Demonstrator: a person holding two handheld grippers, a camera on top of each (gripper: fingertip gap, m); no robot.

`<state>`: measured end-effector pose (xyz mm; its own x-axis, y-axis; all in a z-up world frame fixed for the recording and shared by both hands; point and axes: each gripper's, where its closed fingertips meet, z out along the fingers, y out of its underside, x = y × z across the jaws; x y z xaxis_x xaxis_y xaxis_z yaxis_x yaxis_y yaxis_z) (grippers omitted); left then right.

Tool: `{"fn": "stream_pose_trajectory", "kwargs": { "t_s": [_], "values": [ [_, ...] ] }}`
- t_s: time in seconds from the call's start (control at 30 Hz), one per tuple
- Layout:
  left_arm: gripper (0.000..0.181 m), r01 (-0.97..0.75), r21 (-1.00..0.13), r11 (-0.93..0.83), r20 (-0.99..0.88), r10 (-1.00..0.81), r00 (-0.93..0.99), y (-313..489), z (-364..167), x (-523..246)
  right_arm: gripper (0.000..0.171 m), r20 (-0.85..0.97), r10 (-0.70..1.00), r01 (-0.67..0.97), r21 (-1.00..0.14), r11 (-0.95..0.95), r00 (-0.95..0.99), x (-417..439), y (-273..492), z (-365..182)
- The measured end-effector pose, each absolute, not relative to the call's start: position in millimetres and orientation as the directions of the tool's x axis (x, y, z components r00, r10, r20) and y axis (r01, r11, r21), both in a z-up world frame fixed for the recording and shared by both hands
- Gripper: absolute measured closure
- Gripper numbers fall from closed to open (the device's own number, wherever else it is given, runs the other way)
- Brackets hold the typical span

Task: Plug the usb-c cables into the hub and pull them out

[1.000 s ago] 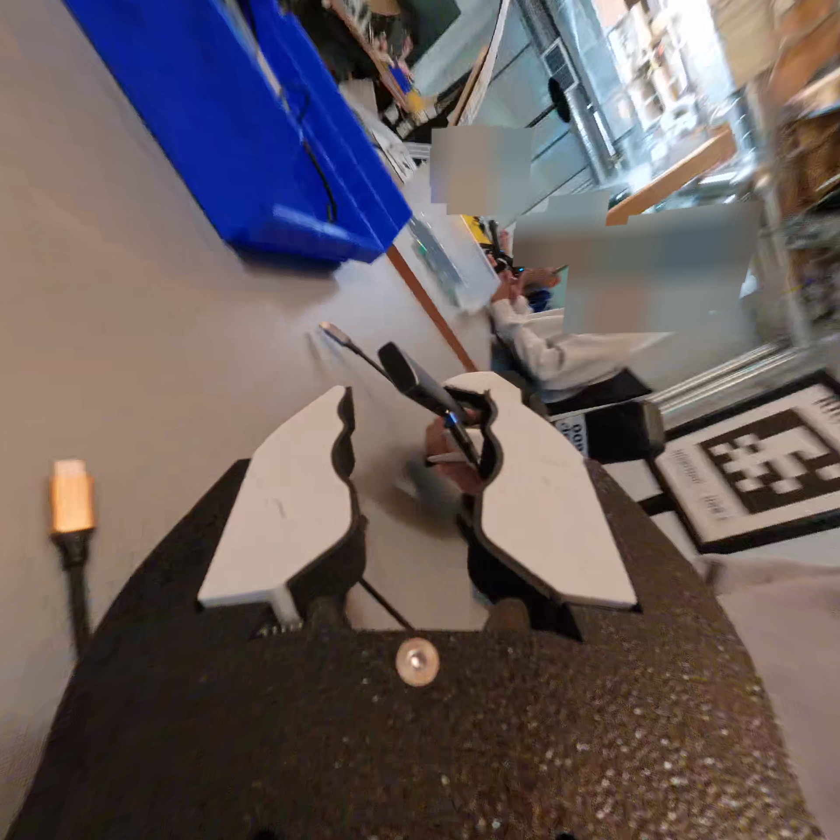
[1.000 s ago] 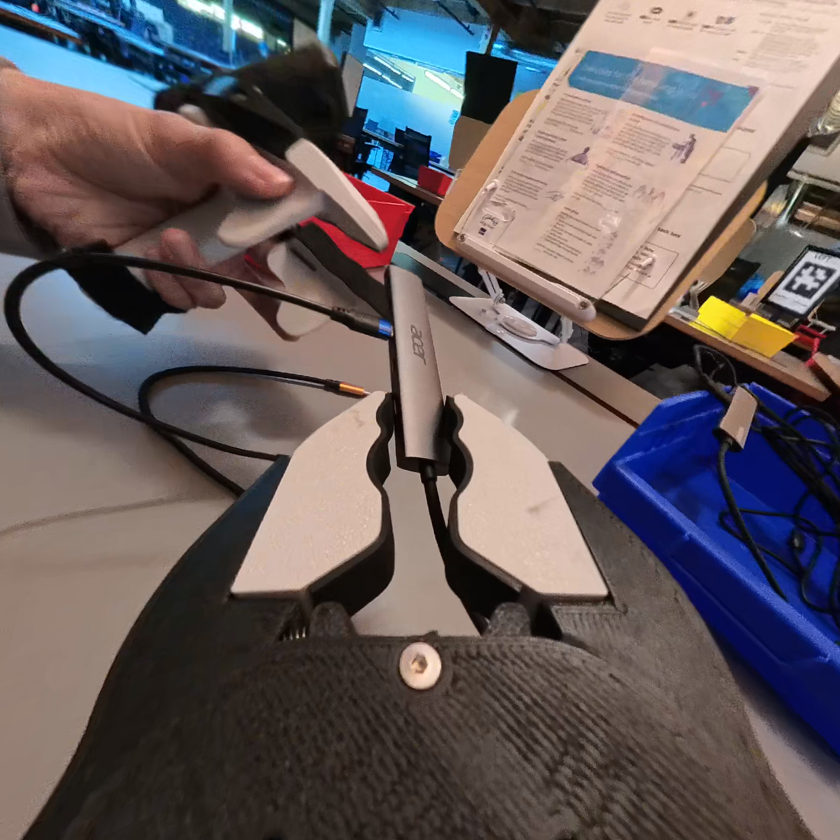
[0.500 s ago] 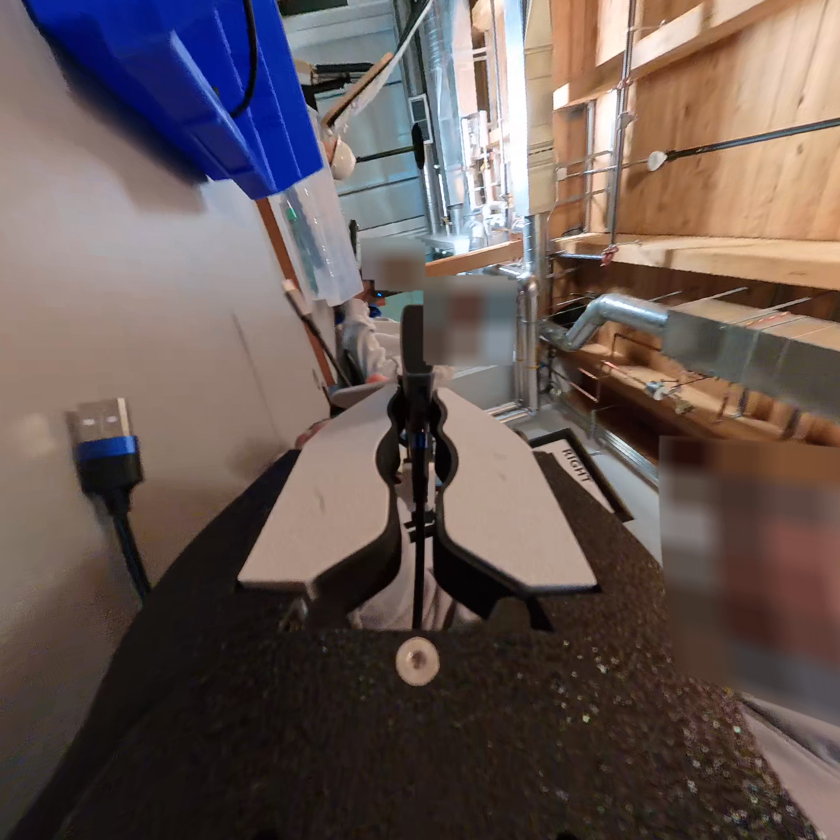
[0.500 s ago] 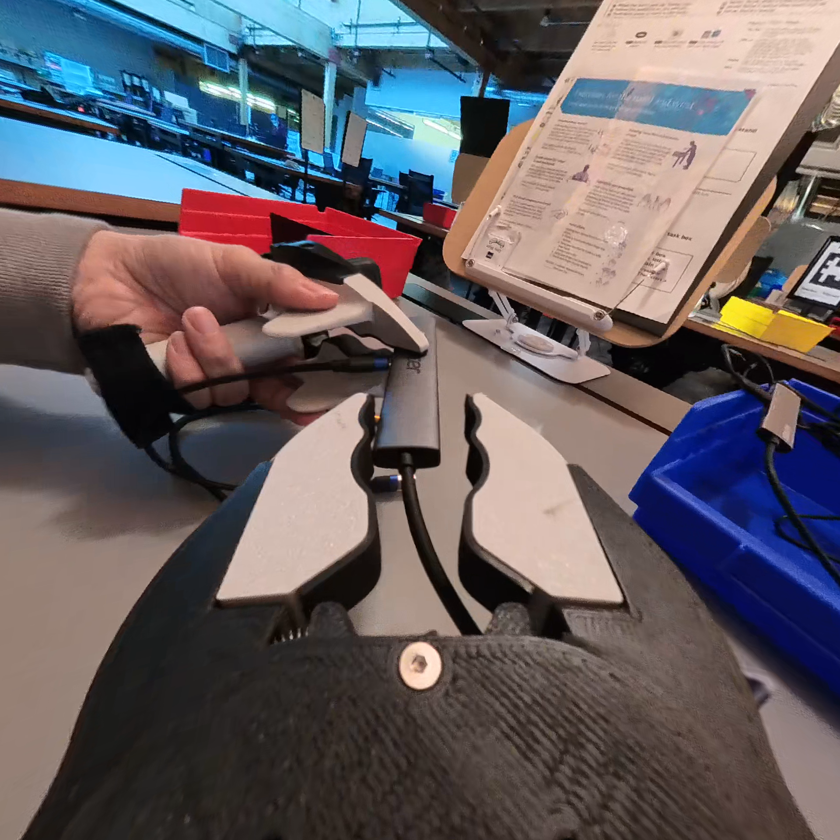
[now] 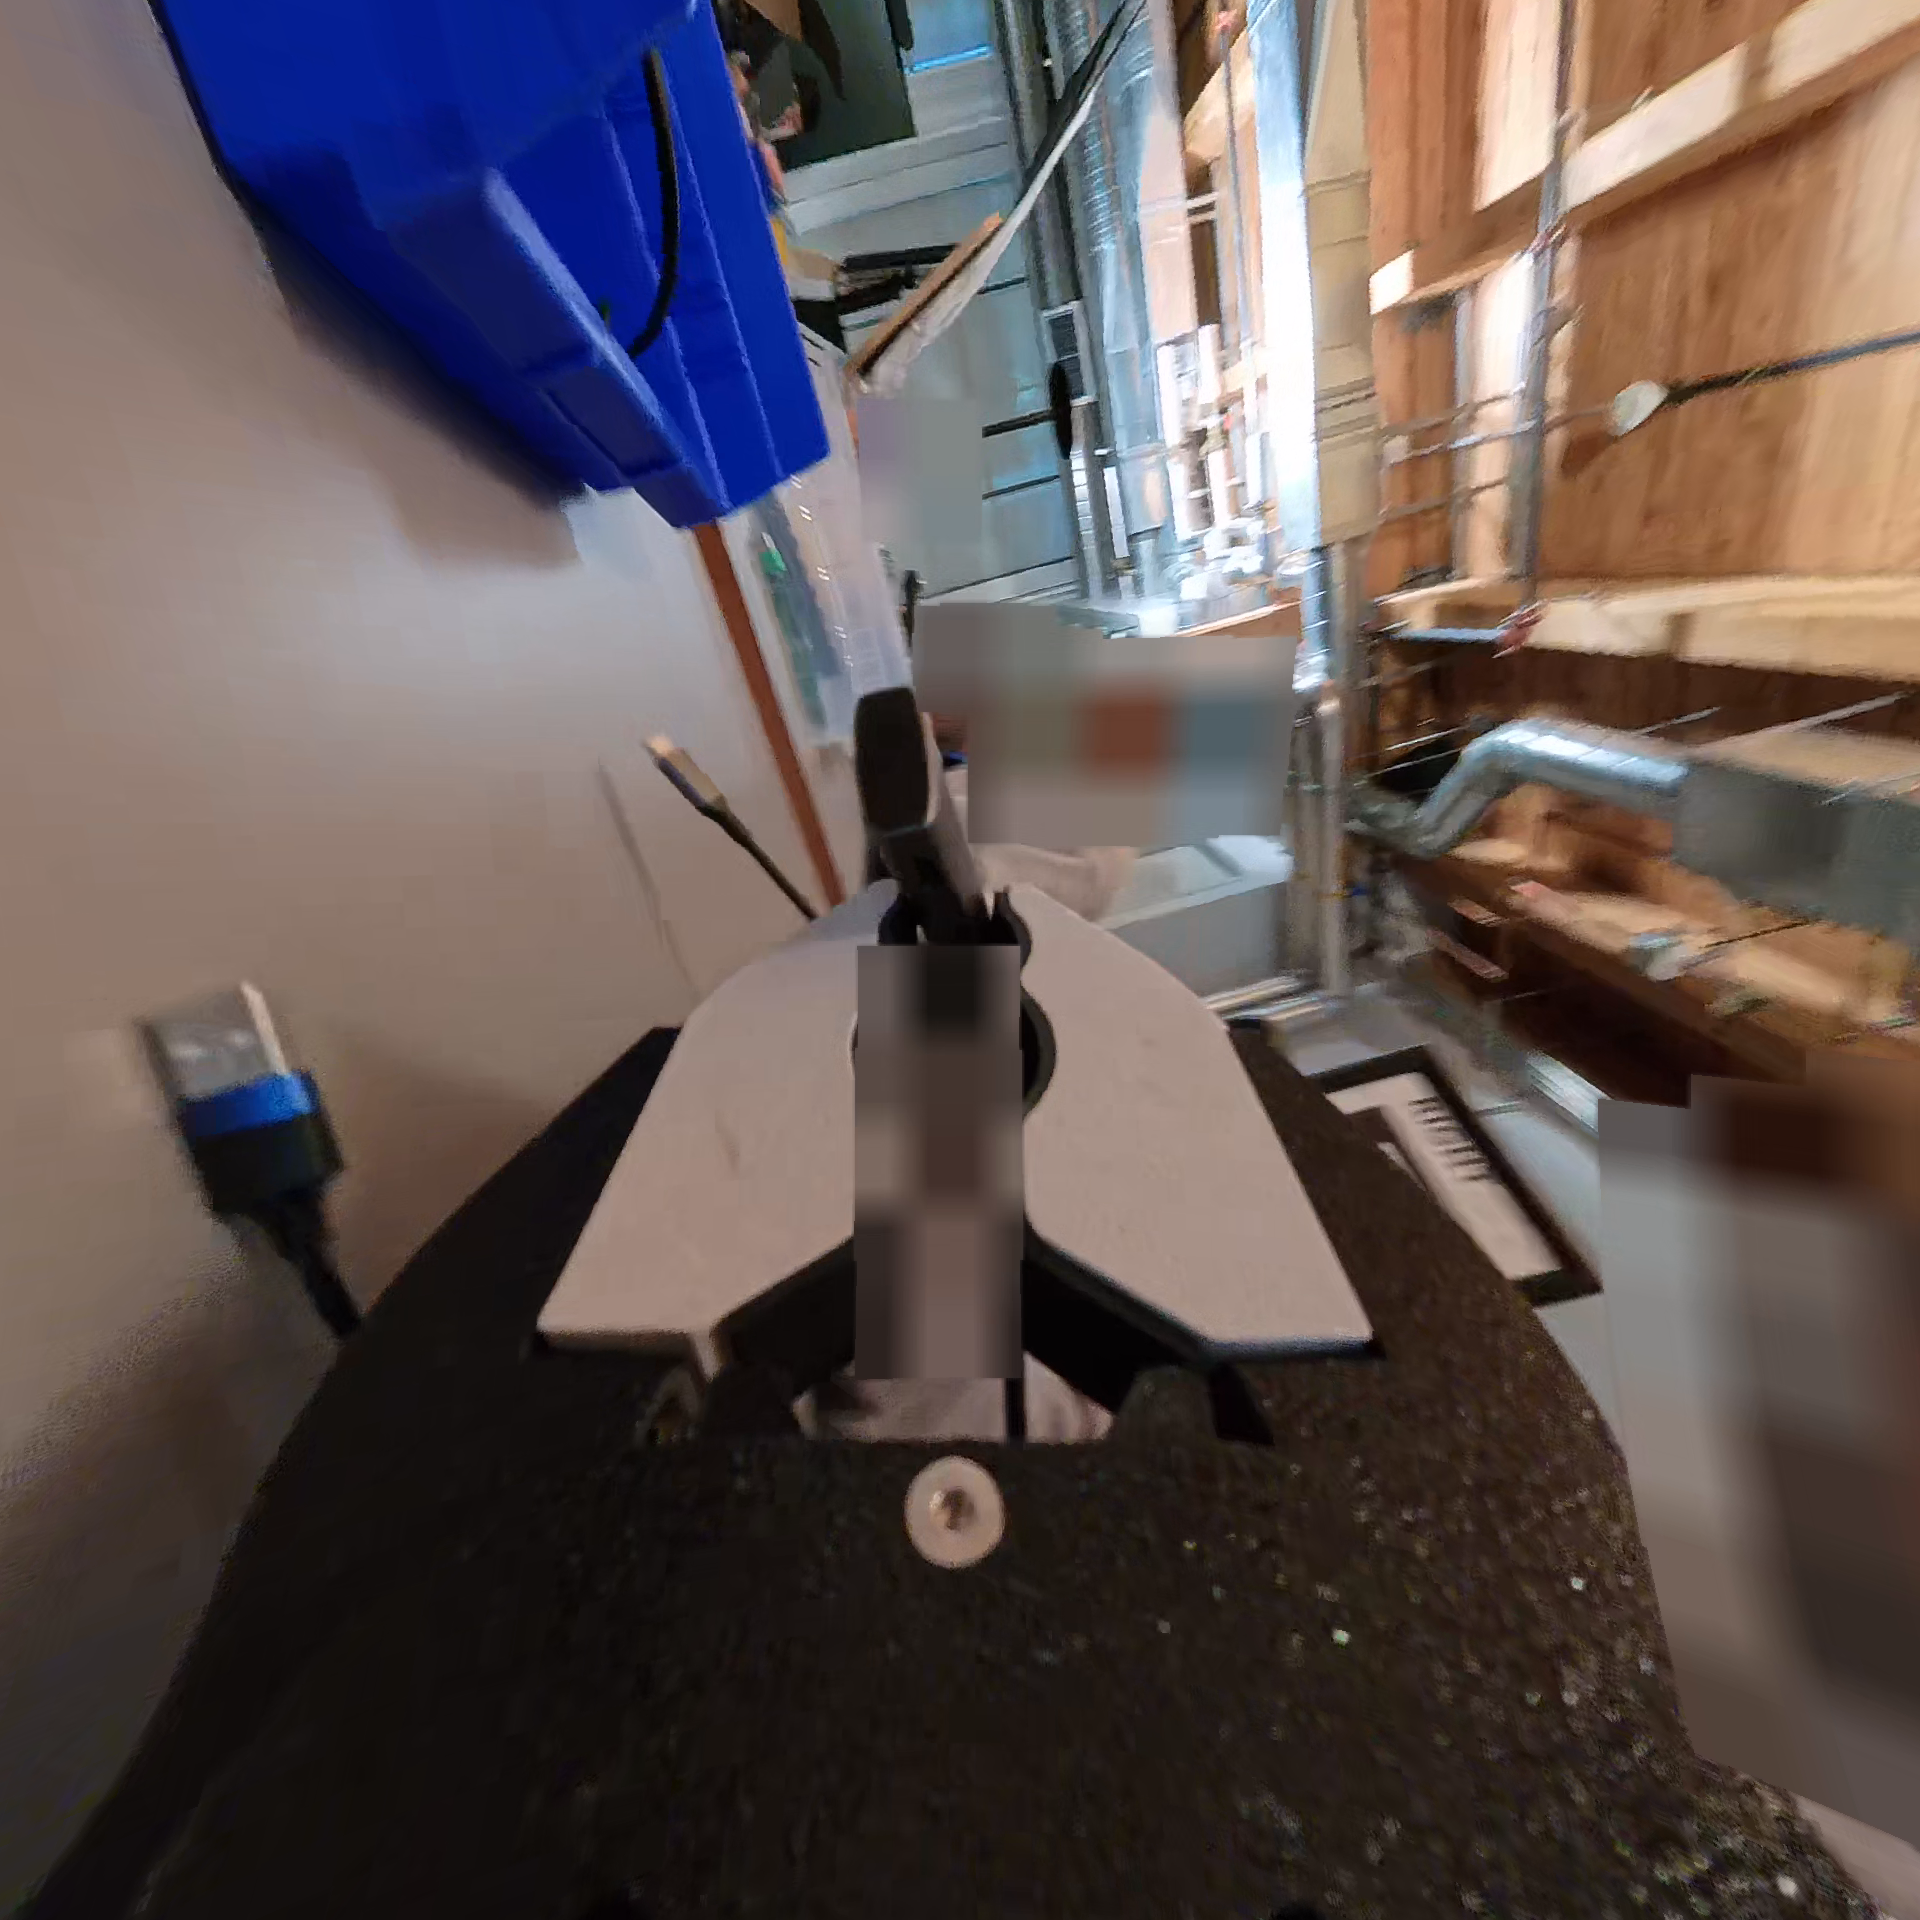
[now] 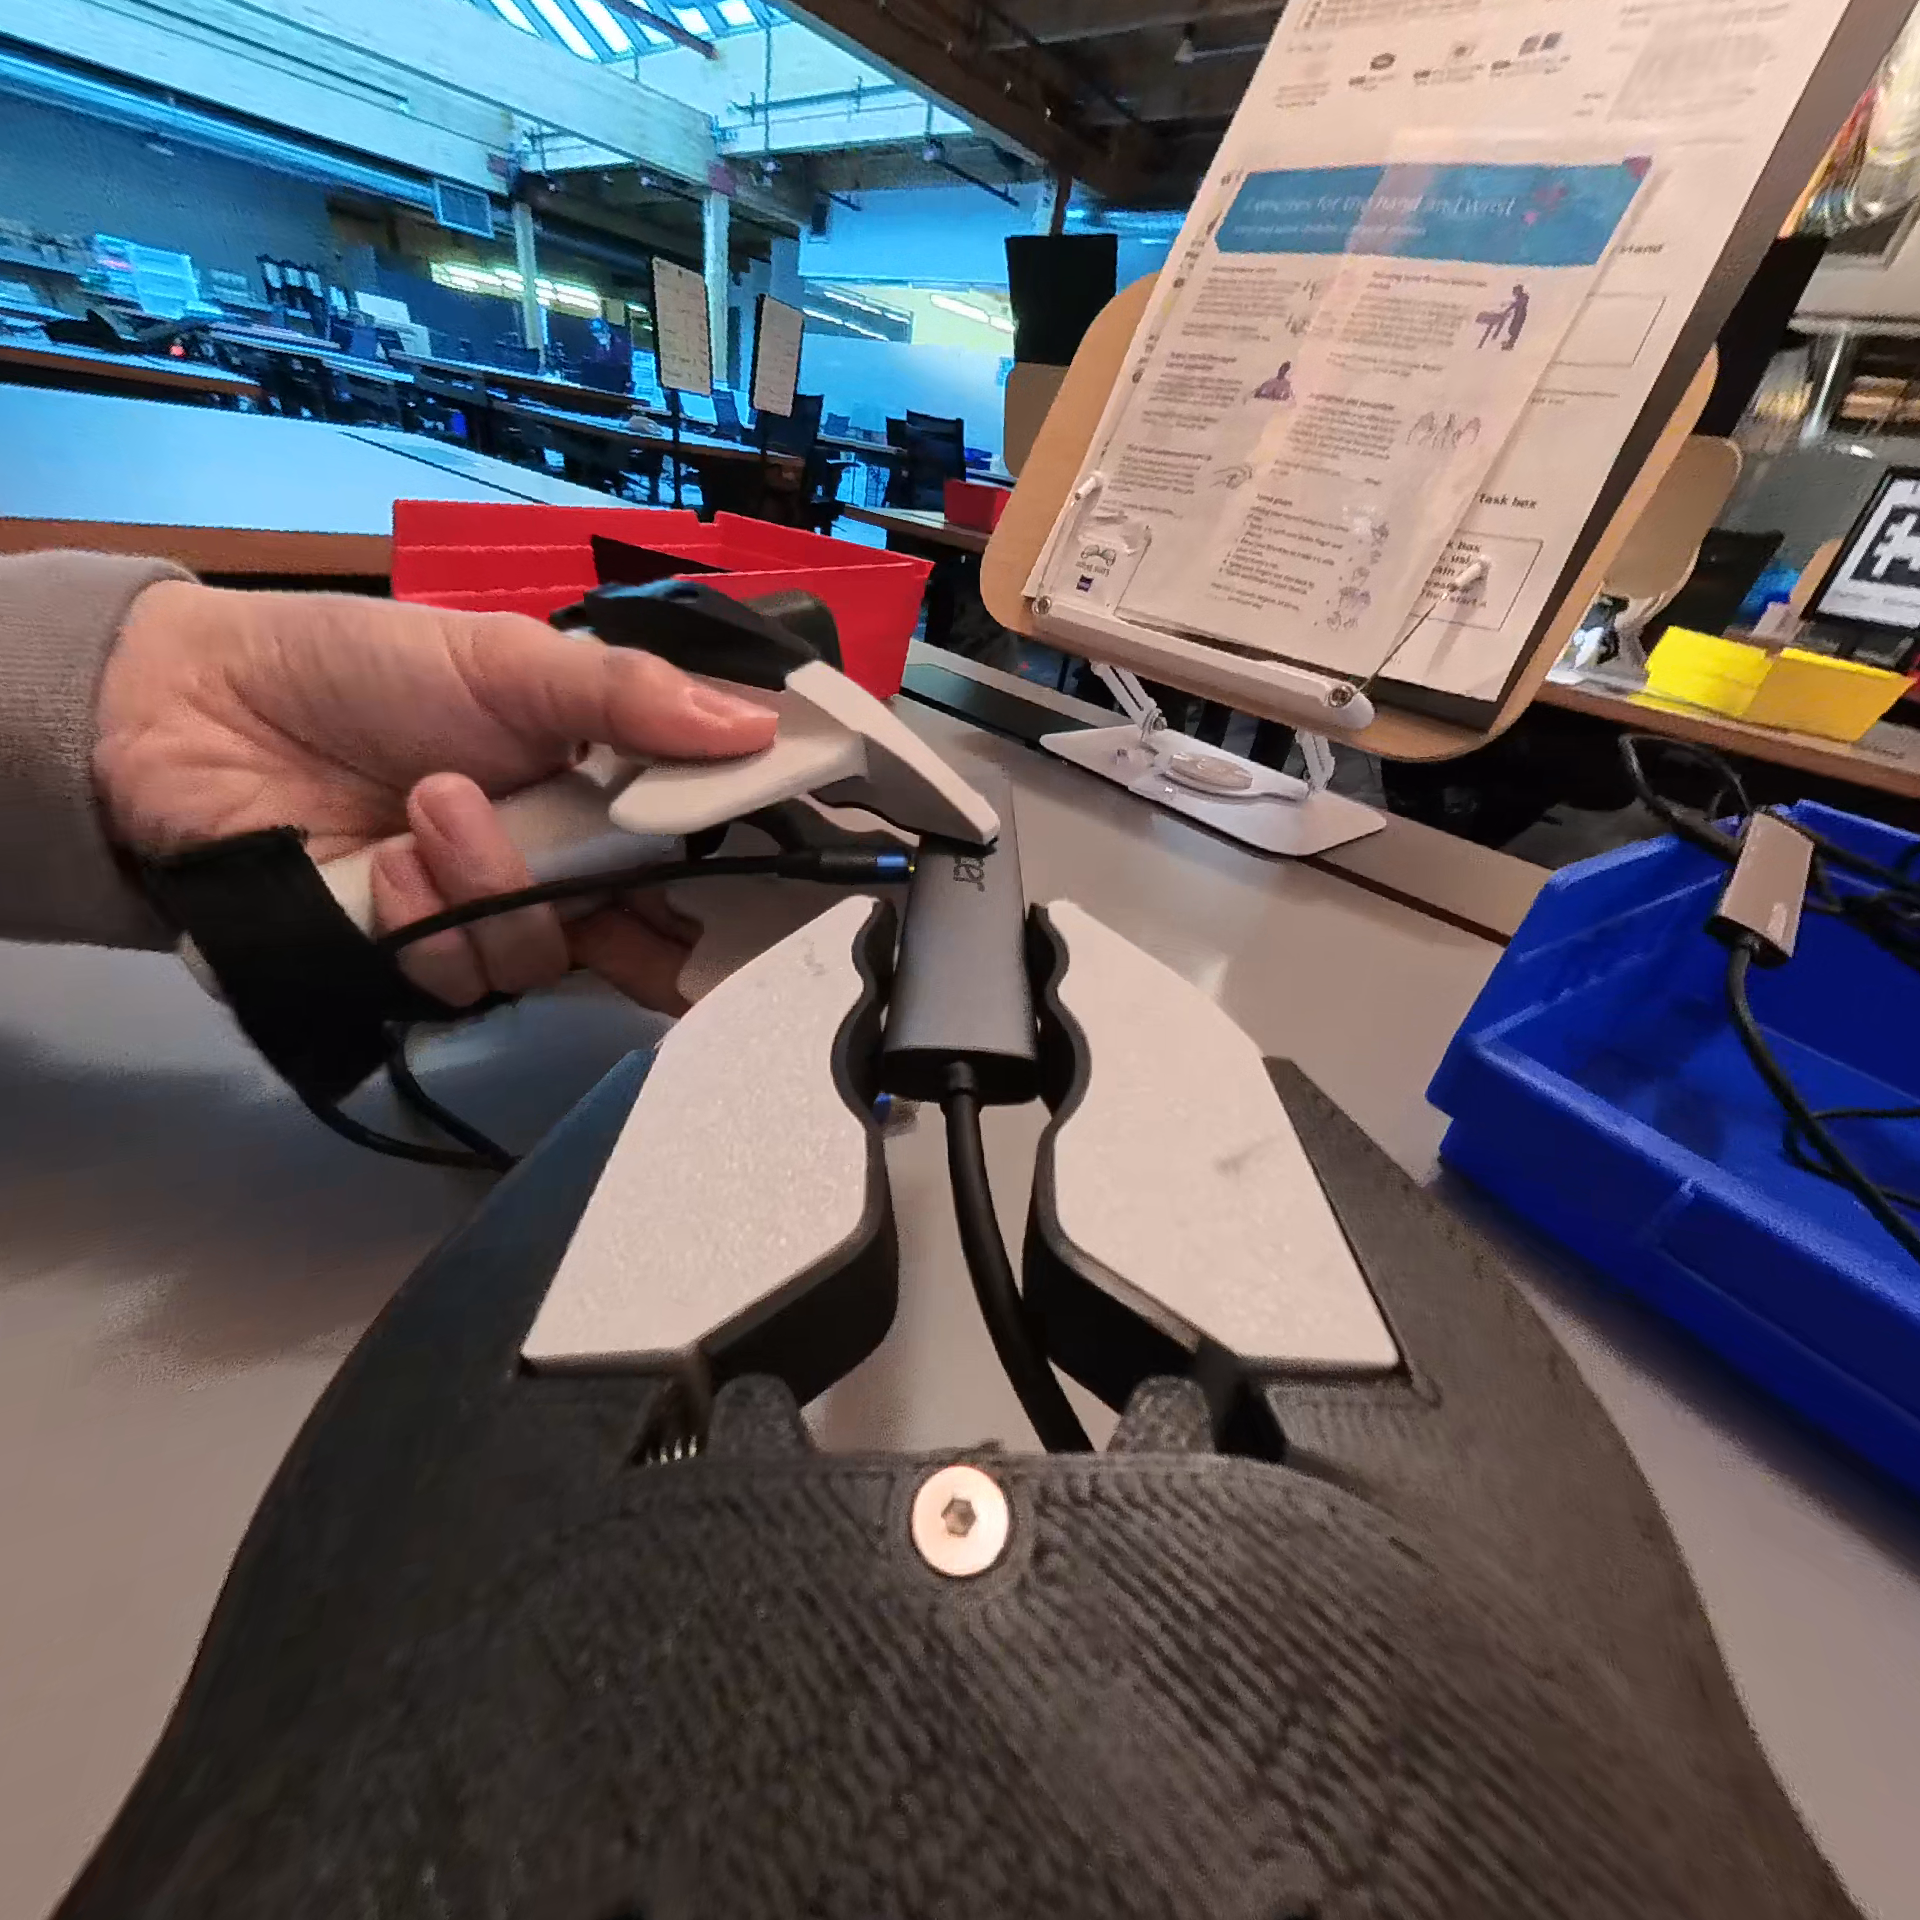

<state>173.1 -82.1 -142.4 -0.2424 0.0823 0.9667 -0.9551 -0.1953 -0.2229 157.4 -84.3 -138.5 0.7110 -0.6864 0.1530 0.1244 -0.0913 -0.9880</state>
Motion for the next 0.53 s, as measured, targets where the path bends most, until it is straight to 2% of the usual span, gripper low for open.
{"fn": "stream_pose_trajectory", "kwargs": {
  "t_s": [0.1,0.17,0.23,0.3,0.37,0.43,0.47,0.53],
  "values": [
    [0.156,-0.867,-0.425,-0.259,0.904,-0.068,-0.422,-65,-137,191,0.147,0.095,-0.704,0.102,-0.994,-0.032,0.704,159,-93,-135],
    [0.160,-0.759,-0.598,-0.256,0.801,-0.197,-0.565,-46,-128,203,0.147,0.031,-0.715,0.074,-0.997,0.030,0.699,163,-102,-132],
    [0.162,-0.604,-0.782,-0.152,0.608,-0.401,-0.686,-22,-128,215,0.147,0.000,-0.724,0.063,-0.996,0.060,0.690,166,-110,-130],
    [0.162,-0.486,-0.872,0.054,0.361,-0.598,-0.715,5,-142,226,0.147,-0.008,-0.742,0.062,-0.996,0.067,0.670,169,-116,-130],
    [0.157,-0.469,-0.824,0.318,0.145,-0.681,-0.718,26,-168,226,0.147,-0.027,-0.755,0.055,-0.995,0.084,0.655,172,-120,-129],
    [0.155,-0.511,-0.669,0.539,-0.022,-0.703,-0.711,47,-202,219,0.147,-0.022,-0.748,0.049,-0.996,0.073,0.663,172,-117,-131],
    [0.154,-0.520,-0.615,0.593,-0.077,-0.702,-0.708,52,-214,216,0.147,-0.012,-0.751,0.055,-0.996,0.064,0.660,172,-116,-131],
    [0.155,-0.547,-0.576,0.607,-0.083,-0.709,-0.700,54,-230,212,0.147,0.007,-0.746,0.059,-0.997,0.043,0.666,171,-113,-132]
  ]
}}
